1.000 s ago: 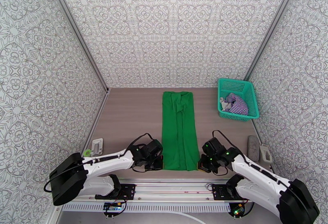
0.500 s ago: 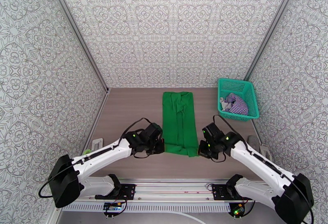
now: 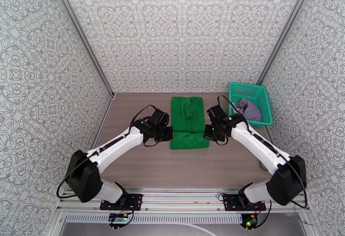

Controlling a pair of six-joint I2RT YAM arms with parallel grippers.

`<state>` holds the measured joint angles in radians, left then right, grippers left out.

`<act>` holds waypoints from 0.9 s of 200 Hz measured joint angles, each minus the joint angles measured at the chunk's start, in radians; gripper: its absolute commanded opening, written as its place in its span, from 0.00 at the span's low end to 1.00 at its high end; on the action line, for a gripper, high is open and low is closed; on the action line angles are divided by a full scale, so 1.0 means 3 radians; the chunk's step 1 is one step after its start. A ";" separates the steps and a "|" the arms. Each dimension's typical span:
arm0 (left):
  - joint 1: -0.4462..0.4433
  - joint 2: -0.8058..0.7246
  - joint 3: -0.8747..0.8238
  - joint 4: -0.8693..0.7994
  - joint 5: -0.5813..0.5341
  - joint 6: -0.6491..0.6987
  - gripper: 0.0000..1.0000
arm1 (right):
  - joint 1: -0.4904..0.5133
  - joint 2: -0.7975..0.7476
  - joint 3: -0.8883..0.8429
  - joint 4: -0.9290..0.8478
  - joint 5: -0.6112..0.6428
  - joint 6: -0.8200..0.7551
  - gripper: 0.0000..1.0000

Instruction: Fold and stack the mixed laundry pile

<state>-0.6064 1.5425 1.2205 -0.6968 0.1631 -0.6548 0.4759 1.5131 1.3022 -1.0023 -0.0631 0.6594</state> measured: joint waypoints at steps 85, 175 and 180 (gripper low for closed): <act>0.0376 0.0740 0.0576 0.0262 0.0090 0.0270 0.00 | -0.0298 0.1011 0.0888 0.0188 -0.0099 -0.0285 0.00; 0.0605 0.1307 0.0707 0.0581 0.0378 0.0333 0.00 | -0.0487 0.1633 0.1092 0.0455 -0.0351 -0.0333 0.00; 0.0615 0.1319 0.0707 0.0599 0.0392 0.0333 0.00 | -0.0497 0.1651 0.1092 0.0477 -0.0365 -0.0333 0.00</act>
<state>-0.4217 1.9381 1.4326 -0.5171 0.2806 -0.5549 0.3267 2.0083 1.6299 -0.8593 -0.1726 0.5594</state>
